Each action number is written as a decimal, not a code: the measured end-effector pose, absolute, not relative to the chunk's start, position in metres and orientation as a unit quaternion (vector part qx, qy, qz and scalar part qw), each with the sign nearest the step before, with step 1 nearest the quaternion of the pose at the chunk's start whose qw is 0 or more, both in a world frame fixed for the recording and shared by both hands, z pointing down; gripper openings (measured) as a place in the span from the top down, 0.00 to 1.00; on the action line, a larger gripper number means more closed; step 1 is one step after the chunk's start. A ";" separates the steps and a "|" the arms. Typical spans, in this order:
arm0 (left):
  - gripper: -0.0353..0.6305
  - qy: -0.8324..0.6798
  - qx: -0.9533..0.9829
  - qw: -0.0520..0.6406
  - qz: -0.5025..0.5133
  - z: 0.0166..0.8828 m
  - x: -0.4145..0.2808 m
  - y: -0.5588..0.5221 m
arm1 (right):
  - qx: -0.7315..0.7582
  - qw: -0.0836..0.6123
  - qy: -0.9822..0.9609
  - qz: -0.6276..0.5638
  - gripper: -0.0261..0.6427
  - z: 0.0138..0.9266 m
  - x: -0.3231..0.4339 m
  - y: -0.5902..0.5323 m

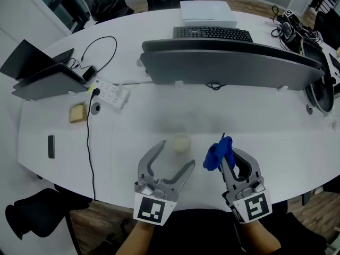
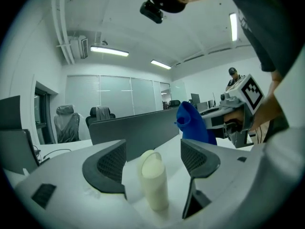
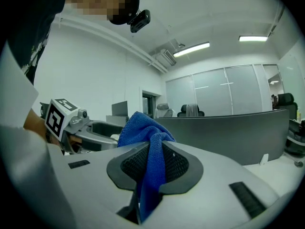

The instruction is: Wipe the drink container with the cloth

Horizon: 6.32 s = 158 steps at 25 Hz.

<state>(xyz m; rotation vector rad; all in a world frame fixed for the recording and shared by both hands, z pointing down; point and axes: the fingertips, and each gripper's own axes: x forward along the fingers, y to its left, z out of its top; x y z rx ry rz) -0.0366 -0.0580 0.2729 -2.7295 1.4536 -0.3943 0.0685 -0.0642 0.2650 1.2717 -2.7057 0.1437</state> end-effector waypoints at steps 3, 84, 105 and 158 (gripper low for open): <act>0.44 0.467 -0.874 -0.016 -0.134 0.289 -0.031 -0.070 | 0.423 0.082 -0.900 0.070 0.89 0.279 0.071 -0.068; 0.51 0.197 -0.975 0.000 -0.100 0.334 -0.006 -0.075 | 0.266 0.179 -0.935 0.151 0.89 0.412 0.004 -0.095; 0.44 0.430 -0.897 -0.074 -0.067 0.321 -0.028 -0.074 | 0.342 0.194 -0.906 0.156 0.89 0.439 0.016 -0.093; 0.43 0.488 -0.869 -0.002 -0.083 0.315 -0.025 -0.086 | 0.398 0.293 -0.869 0.029 0.89 0.454 0.011 -0.100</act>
